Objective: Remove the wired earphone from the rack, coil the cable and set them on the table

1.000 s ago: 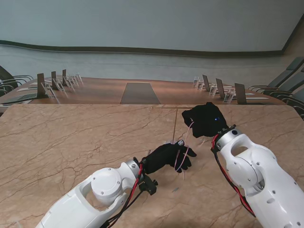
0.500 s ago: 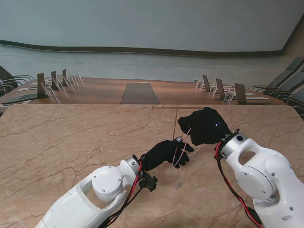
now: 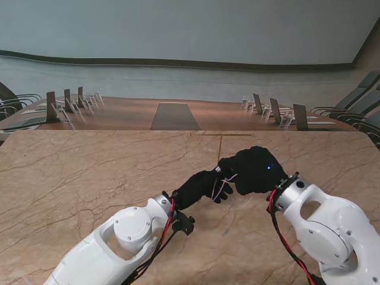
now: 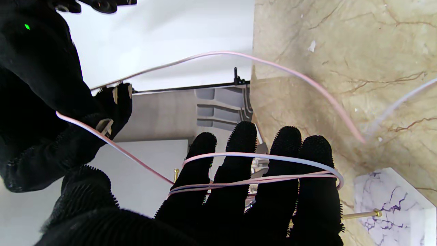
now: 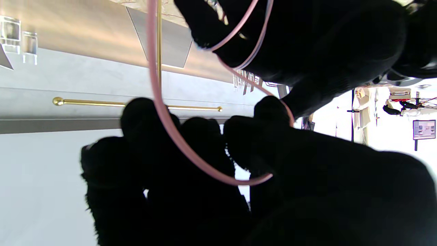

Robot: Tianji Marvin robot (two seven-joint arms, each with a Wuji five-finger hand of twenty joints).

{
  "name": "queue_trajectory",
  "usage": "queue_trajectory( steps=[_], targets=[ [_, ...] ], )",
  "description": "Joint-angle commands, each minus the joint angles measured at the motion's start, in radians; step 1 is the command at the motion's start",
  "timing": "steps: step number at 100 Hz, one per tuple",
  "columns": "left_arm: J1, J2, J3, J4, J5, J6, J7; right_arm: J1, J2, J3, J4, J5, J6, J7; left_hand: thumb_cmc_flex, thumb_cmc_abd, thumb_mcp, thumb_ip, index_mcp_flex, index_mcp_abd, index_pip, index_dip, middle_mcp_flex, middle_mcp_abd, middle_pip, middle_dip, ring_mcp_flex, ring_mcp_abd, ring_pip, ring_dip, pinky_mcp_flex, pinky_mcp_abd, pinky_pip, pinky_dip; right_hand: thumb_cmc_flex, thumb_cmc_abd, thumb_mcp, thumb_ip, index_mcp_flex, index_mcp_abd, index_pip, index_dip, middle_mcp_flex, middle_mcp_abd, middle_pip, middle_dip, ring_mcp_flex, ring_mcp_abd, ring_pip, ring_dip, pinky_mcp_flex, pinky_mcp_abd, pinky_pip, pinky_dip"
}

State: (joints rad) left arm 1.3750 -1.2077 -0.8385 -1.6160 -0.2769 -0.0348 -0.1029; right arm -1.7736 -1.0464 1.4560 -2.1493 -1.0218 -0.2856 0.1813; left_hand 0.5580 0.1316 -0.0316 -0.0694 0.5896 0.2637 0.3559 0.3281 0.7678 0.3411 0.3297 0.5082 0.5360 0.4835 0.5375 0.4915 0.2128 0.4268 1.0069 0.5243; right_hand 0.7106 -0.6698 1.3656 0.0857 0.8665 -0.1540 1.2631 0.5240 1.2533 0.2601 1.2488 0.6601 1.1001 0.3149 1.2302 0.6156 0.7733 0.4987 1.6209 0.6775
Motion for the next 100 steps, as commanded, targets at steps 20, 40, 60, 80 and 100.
queue_trajectory(
  steps=[20,40,60,80,100],
  targets=[
    [-0.001,-0.01,-0.004,-0.005,0.017,-0.013,0.02,-0.098,-0.006,0.009,-0.034,-0.023,0.053,-0.011,-0.029,0.015,0.003,0.03,-0.047,-0.05,-0.037,-0.017,-0.032,-0.029,-0.049,-0.061,-0.041,-0.057,-0.06,-0.018,-0.034,-0.05,-0.062,-0.029,-0.032,-0.088,0.097,-0.009,0.057,0.049,0.039,-0.053,0.076,0.119,-0.014,-0.015,0.106,0.095,0.03,0.004,0.074,0.026,0.116,-0.039],
    [-0.002,-0.009,-0.013,-0.014,0.03,-0.026,0.032,-0.135,-0.008,-0.006,-0.013,-0.011,0.112,-0.009,-0.024,0.014,0.003,0.029,-0.056,-0.058,-0.04,-0.021,-0.055,-0.043,-0.071,-0.092,-0.077,-0.091,-0.107,-0.049,-0.069,-0.1,-0.12,-0.062,-0.029,-0.148,0.152,-0.071,0.068,0.071,0.04,-0.086,0.086,0.139,-0.038,-0.03,0.103,0.12,0.01,0.001,0.064,0.06,0.1,-0.04],
    [-0.006,-0.008,-0.016,-0.02,0.036,-0.032,0.034,-0.151,-0.009,-0.044,0.019,0.008,0.172,-0.018,-0.019,0.011,0.004,0.03,-0.055,-0.06,-0.04,-0.022,-0.056,-0.049,-0.08,-0.104,-0.087,-0.107,-0.124,-0.061,-0.081,-0.122,-0.144,-0.076,-0.02,-0.149,0.153,-0.103,0.057,0.084,0.037,-0.101,0.063,0.148,-0.057,-0.038,0.072,0.125,-0.007,0.0,0.026,0.056,0.081,-0.038],
    [-0.01,-0.007,-0.016,-0.019,0.043,-0.038,0.032,-0.159,-0.01,-0.088,0.052,0.028,0.234,-0.019,-0.018,0.011,0.004,0.029,-0.054,-0.06,-0.039,-0.023,-0.055,-0.051,-0.082,-0.109,-0.09,-0.112,-0.13,-0.066,-0.083,-0.133,-0.152,-0.082,-0.015,-0.145,0.135,-0.118,0.031,0.091,0.04,-0.112,0.022,0.158,-0.087,-0.063,0.015,0.131,-0.037,-0.005,-0.036,0.039,0.052,-0.036],
    [-0.013,-0.006,-0.015,-0.024,0.043,-0.037,0.028,-0.158,-0.009,-0.139,0.084,0.043,0.302,-0.018,-0.017,0.01,0.003,0.029,-0.056,-0.062,-0.039,-0.024,-0.054,-0.052,-0.083,-0.112,-0.089,-0.114,-0.132,-0.069,-0.083,-0.137,-0.156,-0.085,-0.013,-0.137,0.13,-0.121,0.028,0.087,0.05,-0.108,0.006,0.164,-0.1,-0.083,-0.012,0.132,-0.052,-0.008,-0.069,0.031,0.035,-0.032]
  ],
)
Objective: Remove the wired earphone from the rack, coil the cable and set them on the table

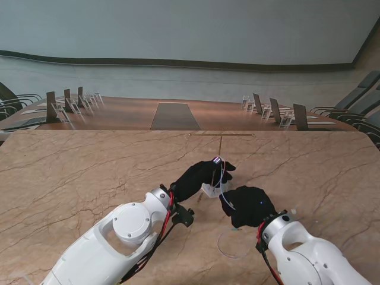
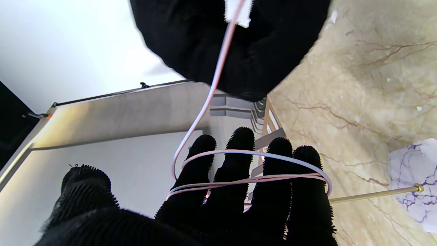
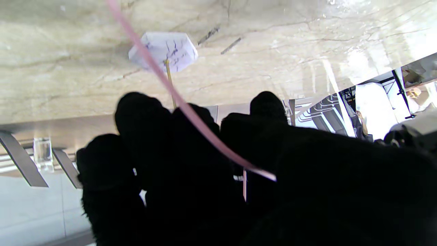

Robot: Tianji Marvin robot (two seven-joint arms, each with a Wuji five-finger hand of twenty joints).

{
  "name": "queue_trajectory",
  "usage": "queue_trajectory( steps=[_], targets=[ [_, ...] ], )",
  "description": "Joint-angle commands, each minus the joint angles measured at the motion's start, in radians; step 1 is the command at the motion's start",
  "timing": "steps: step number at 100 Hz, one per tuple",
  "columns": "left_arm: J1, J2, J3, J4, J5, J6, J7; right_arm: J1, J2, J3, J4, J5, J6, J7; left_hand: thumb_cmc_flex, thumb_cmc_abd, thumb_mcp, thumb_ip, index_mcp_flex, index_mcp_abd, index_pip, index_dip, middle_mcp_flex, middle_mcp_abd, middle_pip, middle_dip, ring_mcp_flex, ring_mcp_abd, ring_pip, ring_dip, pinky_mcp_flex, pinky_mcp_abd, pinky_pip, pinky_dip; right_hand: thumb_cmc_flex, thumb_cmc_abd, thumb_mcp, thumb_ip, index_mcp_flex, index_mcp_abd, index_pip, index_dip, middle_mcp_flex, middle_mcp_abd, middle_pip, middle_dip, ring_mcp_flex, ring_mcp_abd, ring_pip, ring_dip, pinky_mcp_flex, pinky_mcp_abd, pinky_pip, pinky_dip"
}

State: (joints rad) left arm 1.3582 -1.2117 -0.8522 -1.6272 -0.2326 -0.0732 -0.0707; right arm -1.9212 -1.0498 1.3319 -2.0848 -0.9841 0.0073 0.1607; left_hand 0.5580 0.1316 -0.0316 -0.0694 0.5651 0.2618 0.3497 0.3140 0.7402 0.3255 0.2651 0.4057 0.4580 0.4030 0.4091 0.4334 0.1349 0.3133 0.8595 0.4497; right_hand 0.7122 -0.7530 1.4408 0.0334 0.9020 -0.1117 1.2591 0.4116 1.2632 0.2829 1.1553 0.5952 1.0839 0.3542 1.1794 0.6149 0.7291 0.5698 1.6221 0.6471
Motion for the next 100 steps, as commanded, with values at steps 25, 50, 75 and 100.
queue_trajectory(
  steps=[25,50,75,100],
  targets=[
    [-0.001,0.0,0.007,-0.019,-0.009,0.003,-0.017,0.022,0.002,-0.072,0.069,-0.03,0.049,0.03,-0.014,0.009,0.004,0.029,-0.032,-0.059,-0.031,-0.009,-0.026,-0.034,-0.016,-0.009,-0.009,-0.031,-0.001,-0.011,-0.001,-0.023,-0.006,-0.011,-0.016,0.117,-0.057,0.053,-0.016,-0.014,0.035,0.186,-0.093,0.135,-0.043,-0.064,-0.111,0.072,-0.045,-0.011,-0.142,-0.113,-0.016,0.015],
    [-0.009,0.0,0.029,-0.026,-0.023,0.01,-0.033,0.074,0.007,-0.14,0.127,-0.047,0.094,0.045,-0.014,0.009,0.004,0.03,-0.036,-0.062,-0.031,-0.008,-0.03,-0.037,-0.014,-0.009,-0.01,-0.03,0.001,-0.011,0.003,-0.024,-0.004,-0.011,0.025,0.213,-0.155,0.1,-0.048,-0.025,0.035,0.249,-0.132,0.126,-0.019,-0.054,-0.127,0.053,-0.036,-0.01,-0.145,-0.138,-0.016,0.009],
    [-0.007,0.001,0.04,-0.034,-0.033,0.013,-0.044,0.133,0.005,-0.214,0.204,-0.023,0.164,0.02,-0.012,0.01,0.004,0.029,-0.044,-0.067,-0.026,-0.006,-0.038,-0.039,-0.01,-0.008,-0.006,-0.027,0.004,-0.013,0.012,-0.022,-0.003,-0.011,0.033,0.239,-0.185,0.116,-0.058,-0.031,0.044,0.261,-0.138,0.135,0.023,-0.039,-0.121,0.05,0.0,0.002,-0.137,-0.149,0.011,0.019],
    [-0.003,0.006,0.04,-0.04,-0.054,0.008,-0.067,0.205,-0.005,-0.282,0.299,0.014,0.218,-0.052,-0.015,0.017,0.002,0.029,-0.074,-0.069,-0.019,0.001,-0.06,-0.037,0.014,0.003,0.022,0.002,0.031,-0.006,0.076,0.043,0.034,0.004,0.03,0.24,-0.188,0.125,-0.058,-0.036,0.051,0.26,-0.131,0.137,0.05,-0.034,-0.109,0.052,0.025,0.008,-0.117,-0.144,0.023,0.022]
  ],
)
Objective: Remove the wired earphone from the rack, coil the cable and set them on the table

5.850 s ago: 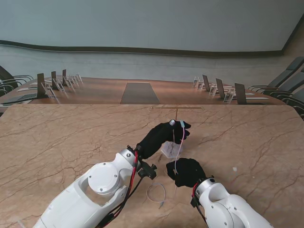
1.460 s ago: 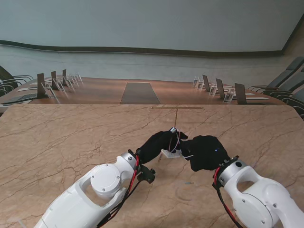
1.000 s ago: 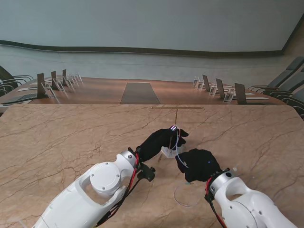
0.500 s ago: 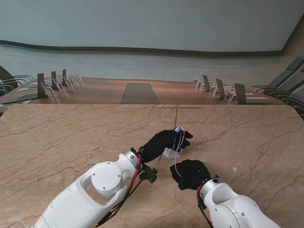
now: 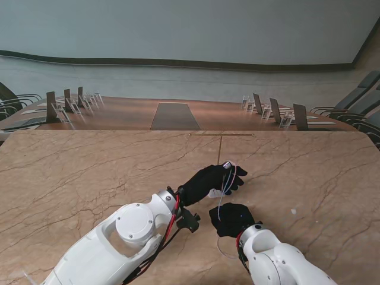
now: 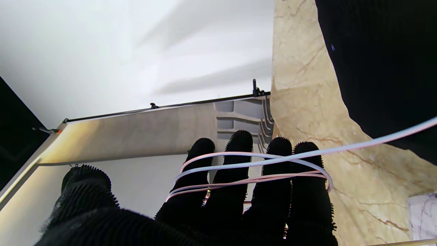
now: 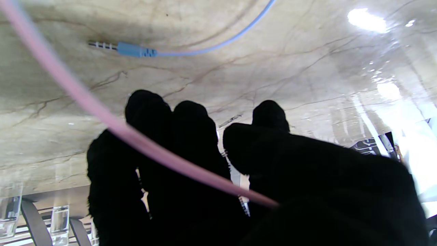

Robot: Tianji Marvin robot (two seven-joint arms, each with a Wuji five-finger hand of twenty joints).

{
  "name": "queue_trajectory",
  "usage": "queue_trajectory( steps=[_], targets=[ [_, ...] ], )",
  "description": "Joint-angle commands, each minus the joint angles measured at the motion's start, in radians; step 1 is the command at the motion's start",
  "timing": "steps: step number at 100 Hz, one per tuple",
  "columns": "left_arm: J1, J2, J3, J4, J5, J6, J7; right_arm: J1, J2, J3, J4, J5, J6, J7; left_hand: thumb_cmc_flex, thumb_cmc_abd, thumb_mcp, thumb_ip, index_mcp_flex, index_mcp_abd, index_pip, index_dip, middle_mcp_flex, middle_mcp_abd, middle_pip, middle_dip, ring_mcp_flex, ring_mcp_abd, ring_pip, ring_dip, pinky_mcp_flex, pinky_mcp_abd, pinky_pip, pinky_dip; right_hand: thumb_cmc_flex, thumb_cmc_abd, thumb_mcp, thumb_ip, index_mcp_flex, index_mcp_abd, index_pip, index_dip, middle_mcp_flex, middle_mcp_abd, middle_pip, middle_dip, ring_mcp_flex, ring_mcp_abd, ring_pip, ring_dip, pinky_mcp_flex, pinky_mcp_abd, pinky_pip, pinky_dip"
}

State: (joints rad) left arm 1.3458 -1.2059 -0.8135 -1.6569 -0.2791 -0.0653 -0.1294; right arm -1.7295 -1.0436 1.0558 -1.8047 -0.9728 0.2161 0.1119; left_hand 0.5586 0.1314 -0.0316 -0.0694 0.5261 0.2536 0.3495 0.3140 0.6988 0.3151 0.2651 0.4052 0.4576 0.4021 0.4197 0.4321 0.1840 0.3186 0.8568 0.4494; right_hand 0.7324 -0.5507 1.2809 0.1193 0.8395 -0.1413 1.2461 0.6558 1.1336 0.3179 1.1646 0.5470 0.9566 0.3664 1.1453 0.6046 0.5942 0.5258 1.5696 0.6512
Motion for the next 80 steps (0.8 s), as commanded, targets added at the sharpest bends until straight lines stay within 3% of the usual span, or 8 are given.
queue_trajectory(
  steps=[1,27,70,80],
  targets=[
    [0.01,0.0,0.001,-0.011,-0.008,0.001,-0.009,0.016,-0.012,-0.008,0.021,0.004,0.012,-0.004,-0.016,0.018,0.001,0.029,-0.035,-0.06,-0.018,0.002,-0.019,-0.027,0.015,0.004,0.024,0.003,0.022,-0.004,0.03,0.041,0.04,0.006,0.01,0.038,-0.028,0.04,0.005,-0.006,0.064,0.016,-0.001,0.102,0.041,0.014,0.018,0.04,0.06,0.018,0.018,-0.099,0.076,0.018],
    [0.015,0.003,0.004,-0.017,-0.036,0.014,-0.031,0.095,-0.022,-0.054,0.101,0.027,0.048,-0.05,-0.023,0.022,0.0,0.03,-0.059,-0.058,-0.011,0.008,-0.026,-0.005,0.044,0.012,0.068,0.047,0.062,0.006,0.119,0.123,0.101,0.032,0.006,0.036,-0.025,0.041,0.005,-0.01,0.067,0.01,0.002,0.102,0.054,0.016,0.025,0.038,0.071,0.019,0.026,-0.1,0.08,0.018],
    [0.03,0.01,-0.002,-0.031,-0.061,0.033,-0.06,0.193,-0.04,-0.076,0.204,0.056,0.08,-0.13,-0.024,0.024,0.0,0.03,-0.025,-0.035,0.001,0.011,0.036,0.03,0.1,0.029,0.168,0.092,0.139,0.031,0.207,0.167,0.169,0.056,0.001,0.026,-0.016,0.039,0.009,-0.01,0.069,0.002,0.009,0.103,0.065,0.016,0.032,0.036,0.08,0.018,0.035,-0.097,0.085,0.018],
    [0.034,0.011,-0.006,-0.034,-0.063,0.037,-0.062,0.207,-0.044,-0.057,0.221,0.053,0.073,-0.155,-0.02,0.023,0.001,0.029,0.007,-0.005,0.008,0.012,0.072,0.064,0.11,0.031,0.19,0.098,0.148,0.034,0.223,0.178,0.178,0.058,0.0,0.019,-0.012,0.039,0.008,-0.011,0.07,0.001,0.012,0.102,0.068,0.016,0.035,0.037,0.083,0.018,0.037,-0.096,0.087,0.018]
  ],
)
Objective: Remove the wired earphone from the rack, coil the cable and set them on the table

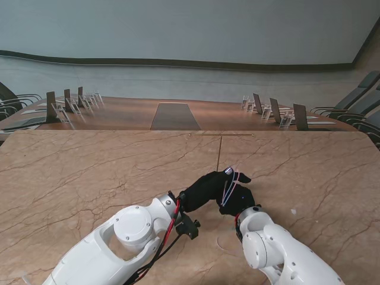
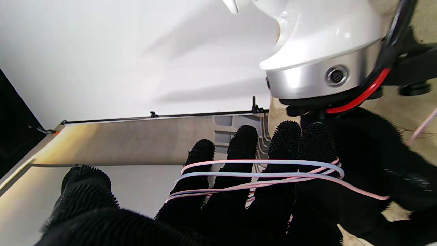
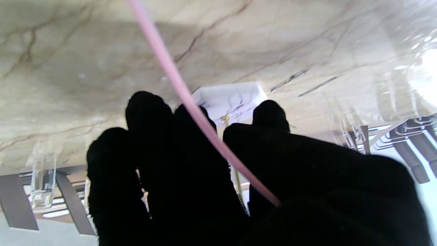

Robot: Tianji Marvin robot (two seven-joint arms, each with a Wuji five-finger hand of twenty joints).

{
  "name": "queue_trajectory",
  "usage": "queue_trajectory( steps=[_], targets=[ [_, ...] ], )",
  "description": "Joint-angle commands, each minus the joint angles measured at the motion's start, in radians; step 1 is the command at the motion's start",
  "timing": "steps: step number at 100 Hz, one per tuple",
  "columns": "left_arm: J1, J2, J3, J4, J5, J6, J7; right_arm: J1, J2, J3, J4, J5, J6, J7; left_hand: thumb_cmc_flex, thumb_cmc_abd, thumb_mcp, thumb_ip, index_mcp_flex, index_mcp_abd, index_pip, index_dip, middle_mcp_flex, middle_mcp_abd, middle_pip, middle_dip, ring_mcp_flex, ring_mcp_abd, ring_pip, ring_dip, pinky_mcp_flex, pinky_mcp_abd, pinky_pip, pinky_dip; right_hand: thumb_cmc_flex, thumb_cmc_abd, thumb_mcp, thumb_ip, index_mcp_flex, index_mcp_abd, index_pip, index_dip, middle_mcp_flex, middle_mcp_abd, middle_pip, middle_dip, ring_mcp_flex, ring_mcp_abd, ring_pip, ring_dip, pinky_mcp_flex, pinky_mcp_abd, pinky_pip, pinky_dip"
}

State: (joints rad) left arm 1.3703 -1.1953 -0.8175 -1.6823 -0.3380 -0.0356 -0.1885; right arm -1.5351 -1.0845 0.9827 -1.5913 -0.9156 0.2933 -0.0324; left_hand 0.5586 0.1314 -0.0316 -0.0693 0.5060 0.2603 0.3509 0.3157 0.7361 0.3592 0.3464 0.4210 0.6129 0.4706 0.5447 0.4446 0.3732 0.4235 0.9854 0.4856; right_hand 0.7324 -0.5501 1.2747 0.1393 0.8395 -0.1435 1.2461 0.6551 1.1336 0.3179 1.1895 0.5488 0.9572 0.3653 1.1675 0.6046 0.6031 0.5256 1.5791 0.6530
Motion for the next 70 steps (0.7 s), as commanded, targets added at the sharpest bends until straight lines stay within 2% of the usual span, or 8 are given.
queue_trajectory(
  steps=[1,22,40,49,70],
  targets=[
    [0.01,0.001,-0.002,-0.009,-0.005,0.008,-0.003,0.014,-0.004,0.018,0.009,-0.004,-0.005,-0.012,-0.02,0.023,0.001,0.029,0.03,-0.01,0.006,0.01,0.035,0.023,0.028,0.015,0.033,0.032,0.022,0.021,0.033,0.075,0.049,0.022,-0.001,0.018,-0.005,0.019,0.008,-0.009,0.07,0.001,0.012,0.102,0.043,0.015,0.035,0.039,0.061,0.018,0.029,-0.096,0.077,0.017],
    [0.02,0.002,-0.007,-0.008,-0.01,0.011,-0.006,0.04,-0.006,0.068,0.03,-0.032,-0.032,-0.051,-0.015,0.025,0.001,0.028,0.071,0.002,0.01,0.007,0.073,0.023,0.036,0.012,0.043,0.043,0.022,0.018,0.032,0.099,0.05,0.021,-0.008,0.007,0.006,0.014,0.011,-0.012,0.07,-0.008,0.017,0.097,0.045,0.013,0.037,0.036,0.063,0.016,0.032,-0.099,0.08,0.016],
    [0.031,0.004,-0.015,-0.004,-0.001,0.008,-0.001,0.048,-0.003,0.129,0.006,-0.072,-0.072,-0.057,-0.009,0.031,0.002,0.027,0.104,0.016,0.017,0.005,0.112,0.018,0.05,0.018,0.054,0.054,0.028,0.013,0.036,0.122,0.064,0.028,-0.011,0.007,0.004,0.011,0.01,-0.013,0.071,-0.01,0.013,0.094,0.044,0.013,0.034,0.033,0.063,0.015,0.029,-0.1,0.079,0.015],
    [0.032,0.003,-0.015,0.0,0.001,0.011,0.0,0.056,-0.001,0.154,-0.007,-0.086,-0.099,-0.058,-0.005,0.036,-0.001,0.026,0.131,0.021,0.037,0.014,0.134,0.015,0.088,0.059,0.062,0.056,0.04,0.011,0.035,0.126,0.072,0.034,-0.012,0.004,0.005,0.01,0.009,-0.014,0.071,-0.011,0.014,0.093,0.044,0.013,0.033,0.032,0.063,0.015,0.028,-0.103,0.079,0.015],
    [0.028,0.0,-0.013,0.01,0.005,0.018,0.006,0.062,0.006,0.206,-0.061,-0.121,-0.17,-0.034,0.013,0.048,-0.001,0.023,0.157,0.022,0.053,0.029,0.157,0.006,0.111,0.118,0.072,0.058,0.057,0.019,0.03,0.137,0.093,0.05,-0.016,0.003,0.008,0.009,0.009,-0.02,0.069,-0.015,0.015,0.09,0.044,0.012,0.033,0.032,0.064,0.015,0.028,-0.106,0.079,0.014]
  ],
)
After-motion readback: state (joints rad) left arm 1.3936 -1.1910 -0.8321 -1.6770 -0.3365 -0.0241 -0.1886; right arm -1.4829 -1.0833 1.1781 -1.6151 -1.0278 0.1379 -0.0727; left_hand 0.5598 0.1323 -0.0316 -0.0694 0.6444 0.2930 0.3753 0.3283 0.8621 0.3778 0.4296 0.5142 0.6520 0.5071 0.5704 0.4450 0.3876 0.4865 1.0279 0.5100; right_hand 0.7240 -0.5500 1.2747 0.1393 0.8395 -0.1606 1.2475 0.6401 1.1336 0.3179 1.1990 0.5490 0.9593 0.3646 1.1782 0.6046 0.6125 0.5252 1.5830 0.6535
